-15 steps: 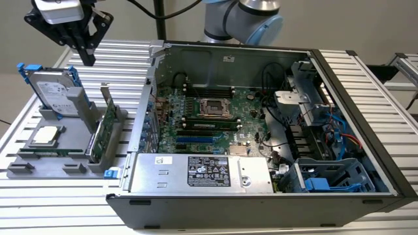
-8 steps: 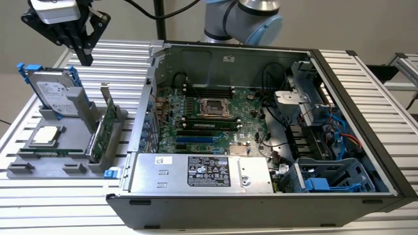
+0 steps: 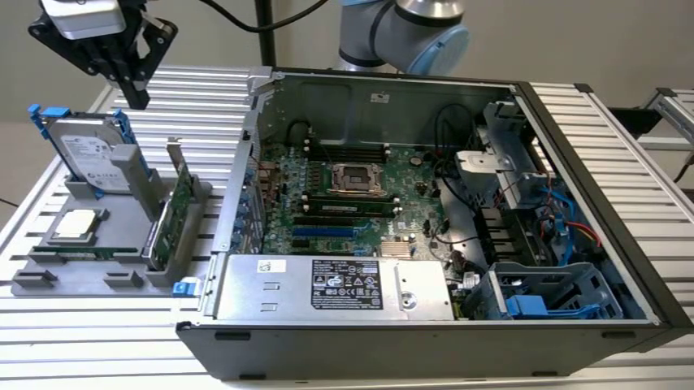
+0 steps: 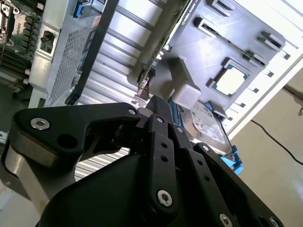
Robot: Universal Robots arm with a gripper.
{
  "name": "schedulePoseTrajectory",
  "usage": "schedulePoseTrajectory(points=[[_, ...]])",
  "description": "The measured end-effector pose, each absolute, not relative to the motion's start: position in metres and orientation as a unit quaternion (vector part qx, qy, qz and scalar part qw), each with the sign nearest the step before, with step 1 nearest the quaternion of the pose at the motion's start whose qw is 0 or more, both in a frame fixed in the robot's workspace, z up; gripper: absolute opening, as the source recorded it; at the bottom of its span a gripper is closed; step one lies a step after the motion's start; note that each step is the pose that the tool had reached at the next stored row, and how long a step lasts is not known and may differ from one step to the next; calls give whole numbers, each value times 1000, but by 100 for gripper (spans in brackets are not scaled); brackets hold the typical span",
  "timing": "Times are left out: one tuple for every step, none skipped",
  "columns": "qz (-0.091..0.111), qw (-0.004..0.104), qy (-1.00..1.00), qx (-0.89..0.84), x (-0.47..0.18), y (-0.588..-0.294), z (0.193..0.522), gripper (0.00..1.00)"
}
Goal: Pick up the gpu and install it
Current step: 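Reach for the gpu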
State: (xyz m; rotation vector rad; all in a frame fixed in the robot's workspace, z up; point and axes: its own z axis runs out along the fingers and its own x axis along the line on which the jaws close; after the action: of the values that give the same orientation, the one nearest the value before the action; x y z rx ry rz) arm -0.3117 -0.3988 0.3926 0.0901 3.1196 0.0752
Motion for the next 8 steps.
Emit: schedulePoseTrajectory(points=[[24,10,999,29,-312,-399,393,0],[24,10,999,29,-312,-399,393,0],[24,10,999,29,-312,-399,393,0],[24,10,999,29,-312,-399,393,0],[24,10,999,29,-313,-399,393,0],[24,10,999,29,-313,-399,393,0],[24,10,999,29,-313,-399,393,0],[24,10,999,29,-313,-399,393,0]])
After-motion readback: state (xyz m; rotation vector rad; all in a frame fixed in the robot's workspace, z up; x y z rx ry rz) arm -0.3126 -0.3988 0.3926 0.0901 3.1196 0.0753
